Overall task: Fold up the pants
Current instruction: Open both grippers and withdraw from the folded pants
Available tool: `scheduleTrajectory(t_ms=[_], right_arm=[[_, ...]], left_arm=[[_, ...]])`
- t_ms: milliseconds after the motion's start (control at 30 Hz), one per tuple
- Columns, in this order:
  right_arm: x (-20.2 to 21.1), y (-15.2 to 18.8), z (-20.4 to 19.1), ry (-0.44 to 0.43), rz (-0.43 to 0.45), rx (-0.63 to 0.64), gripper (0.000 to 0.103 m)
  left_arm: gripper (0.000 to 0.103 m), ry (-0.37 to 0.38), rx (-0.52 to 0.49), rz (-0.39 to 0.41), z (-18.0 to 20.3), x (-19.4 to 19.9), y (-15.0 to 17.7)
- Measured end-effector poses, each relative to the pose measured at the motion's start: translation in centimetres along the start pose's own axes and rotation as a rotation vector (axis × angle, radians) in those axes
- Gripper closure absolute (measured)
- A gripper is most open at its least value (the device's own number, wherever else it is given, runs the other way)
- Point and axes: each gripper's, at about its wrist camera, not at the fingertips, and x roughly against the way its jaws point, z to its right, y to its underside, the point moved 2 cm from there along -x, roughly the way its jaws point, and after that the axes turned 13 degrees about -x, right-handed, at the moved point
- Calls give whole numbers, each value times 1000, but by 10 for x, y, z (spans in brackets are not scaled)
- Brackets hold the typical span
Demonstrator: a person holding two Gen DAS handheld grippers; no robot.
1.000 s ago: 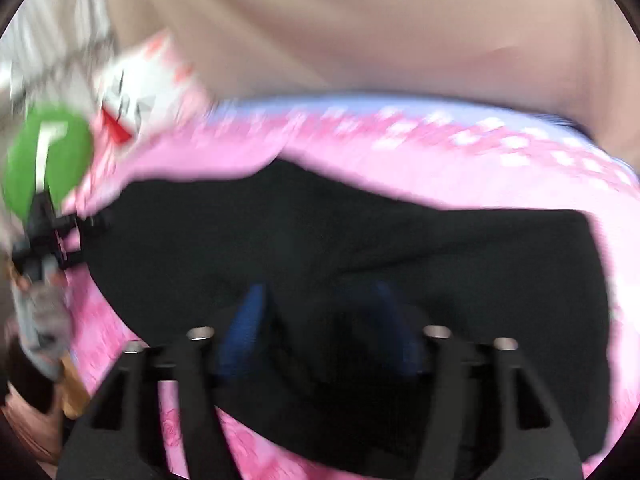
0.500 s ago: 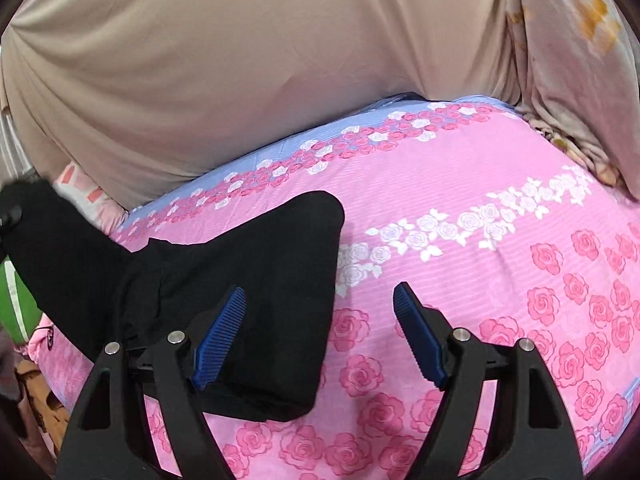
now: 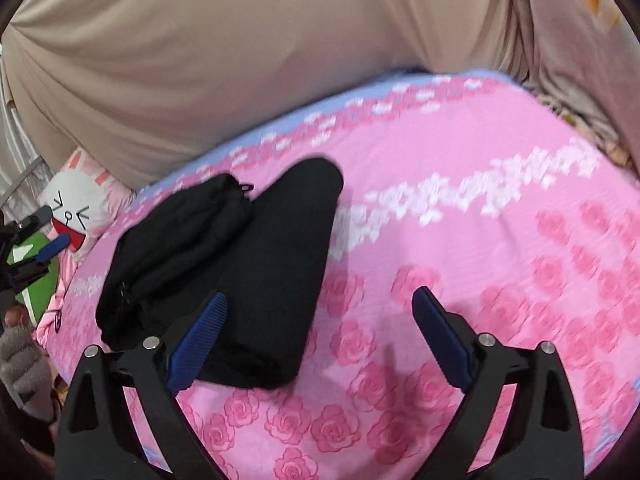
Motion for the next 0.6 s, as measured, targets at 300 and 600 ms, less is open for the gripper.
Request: scheduleTrajectory(t_ms=[300, 600], right_arm=[[1, 1, -12, -7, -49, 62, 78], [34, -14, -10, -15, 49, -64, 28]], left_arm=[[31, -26, 104, -26, -48, 12, 23], [30, -63, 90, -137, -69, -12, 62]])
